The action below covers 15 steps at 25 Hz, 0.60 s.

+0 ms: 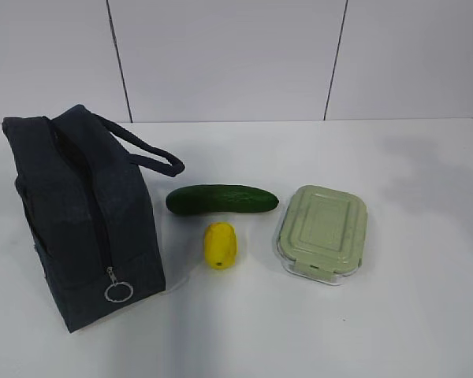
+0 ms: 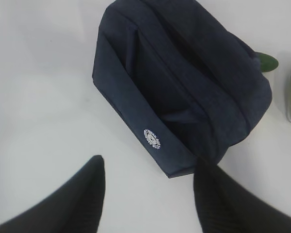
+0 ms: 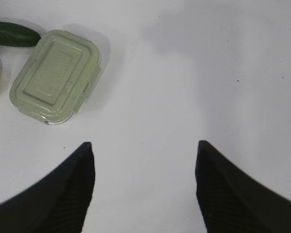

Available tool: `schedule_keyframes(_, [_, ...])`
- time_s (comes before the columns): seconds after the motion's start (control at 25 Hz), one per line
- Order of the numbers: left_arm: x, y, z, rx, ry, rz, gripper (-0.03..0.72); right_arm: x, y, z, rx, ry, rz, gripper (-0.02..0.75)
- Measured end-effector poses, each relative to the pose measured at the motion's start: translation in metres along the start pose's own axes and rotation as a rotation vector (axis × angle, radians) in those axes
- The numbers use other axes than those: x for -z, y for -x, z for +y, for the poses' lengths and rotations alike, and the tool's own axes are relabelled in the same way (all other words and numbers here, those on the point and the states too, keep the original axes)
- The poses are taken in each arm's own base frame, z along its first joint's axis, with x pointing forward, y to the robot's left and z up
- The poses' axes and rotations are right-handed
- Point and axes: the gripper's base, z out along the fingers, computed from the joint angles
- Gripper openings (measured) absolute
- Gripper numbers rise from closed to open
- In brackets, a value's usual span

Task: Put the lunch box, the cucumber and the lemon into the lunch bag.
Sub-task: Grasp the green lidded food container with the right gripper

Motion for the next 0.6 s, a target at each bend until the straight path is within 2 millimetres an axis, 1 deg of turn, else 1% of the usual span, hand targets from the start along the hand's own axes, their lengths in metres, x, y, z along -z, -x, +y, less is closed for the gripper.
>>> schedule_keyframes(0.48, [-0.0013, 0.0005, -0.0016, 0.015, -0.02, 0.003, 0.424, 0.0, 0.0, 0.0, 0.0, 0.0, 0.0, 0.496])
schedule_keyframes(0.6, [-0.0039, 0.0012, -0.0016, 0.021, -0.024, 0.013, 0.424, -0.004, 0.0012, 0.0003, -0.003, 0.005, 0.014, 0.496])
